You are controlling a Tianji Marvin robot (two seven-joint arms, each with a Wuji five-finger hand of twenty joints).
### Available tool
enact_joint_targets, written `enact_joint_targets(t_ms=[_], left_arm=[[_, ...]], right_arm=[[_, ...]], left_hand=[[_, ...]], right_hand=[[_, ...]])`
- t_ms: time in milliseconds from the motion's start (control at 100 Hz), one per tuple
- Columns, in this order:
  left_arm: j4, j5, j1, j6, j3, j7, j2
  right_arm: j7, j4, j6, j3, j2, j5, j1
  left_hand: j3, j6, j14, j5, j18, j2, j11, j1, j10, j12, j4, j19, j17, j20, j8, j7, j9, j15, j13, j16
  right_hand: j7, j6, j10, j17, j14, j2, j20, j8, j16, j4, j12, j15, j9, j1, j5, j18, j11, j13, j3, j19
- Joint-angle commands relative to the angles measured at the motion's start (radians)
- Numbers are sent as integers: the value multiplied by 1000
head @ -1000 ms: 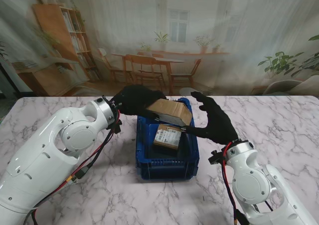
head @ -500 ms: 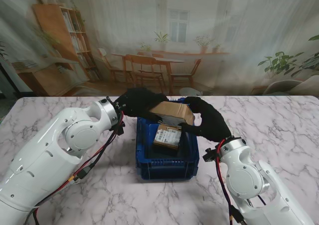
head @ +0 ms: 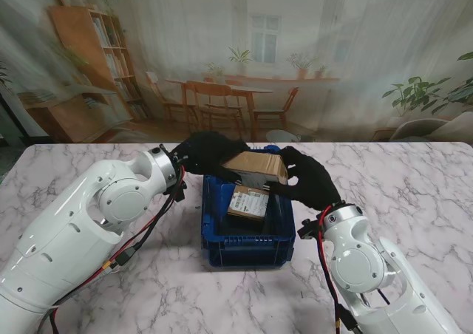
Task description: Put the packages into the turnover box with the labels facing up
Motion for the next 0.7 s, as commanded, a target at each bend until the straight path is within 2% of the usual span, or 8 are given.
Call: enact_joint_targets(t_ms=[0,270,310,330,350,400,540,690], left_arm=[[-1,-10,-5,-3,8,-13,-5],[0,-14,-5,-2,11,-11,-6],[0,-13,-5,-3,10,-10,-6],[0,-13,-3,-3,8,-8,-6],[0,-11,-2,-3,6,-5,-6],[4,7,2,-10,2,25,-10],[8,76,20,-23,-22,115,-20],[-8,102,44,-20,-57,159,-25]], right_arm=[[2,1,20,-3,-8,20,2],[-15,11,26,-7,-13,28,8],[-18,10,29,-7,-14,31,8],[-19,7,33,-7,-15,34,8],[-21,5,37,-8,-16,37,7],[-31,1,48,-9,-19,44,6],[-75,1,78,-16,-28,16,12],[-74,-7,142,-17,-34,41,27]], left_hand=[[155,-136,-1,77,7,137,75,206,-97,28,40,24,-6,2,29,120,82,17,2,-4],[122,-118,4,67,10,161,108,161,-79,-20,30,14,-17,2,3,58,35,-1,-12,-19],[107,-104,15,58,17,170,150,119,-68,-124,26,-10,-32,-4,-25,0,-33,-43,-34,-59],[99,-96,24,48,25,173,173,90,-57,-286,22,-34,-49,-11,-40,-45,-94,-79,-57,-106],[92,-92,33,41,33,175,155,65,-47,-403,19,-60,-68,-20,-56,-81,-138,-111,-83,-141],[81,-88,27,34,51,202,75,-3,-23,-532,14,-126,-119,-43,-73,-166,-234,-175,-143,-219],[67,-67,27,11,67,274,-26,-95,16,-643,13,-226,-182,-90,-146,-316,-386,-245,-250,-324],[63,-44,37,-64,57,287,-69,-121,43,-690,13,-276,-218,-113,-206,-401,-489,-266,-330,-370]], right_hand=[[136,-125,-45,7,-26,113,-11,19,17,6,75,40,172,161,93,13,127,40,83,22],[150,-137,-42,21,-25,111,-14,15,31,9,83,67,253,185,161,15,125,78,98,37],[150,-133,-38,26,-26,108,-14,13,34,9,82,73,266,187,170,17,125,87,101,41],[150,-131,-36,29,-24,105,-14,12,36,10,81,77,272,188,173,19,125,91,103,43],[150,-127,-33,32,-22,104,-15,11,37,10,79,80,279,189,176,18,122,96,106,46],[150,-117,-25,38,-16,107,-15,10,40,11,74,88,291,197,174,19,118,109,113,52],[161,-98,-17,59,-11,98,-20,12,50,9,48,119,335,206,168,27,114,156,141,69],[164,-84,-14,62,-8,96,-27,7,51,7,26,129,359,204,168,31,109,177,148,76]])
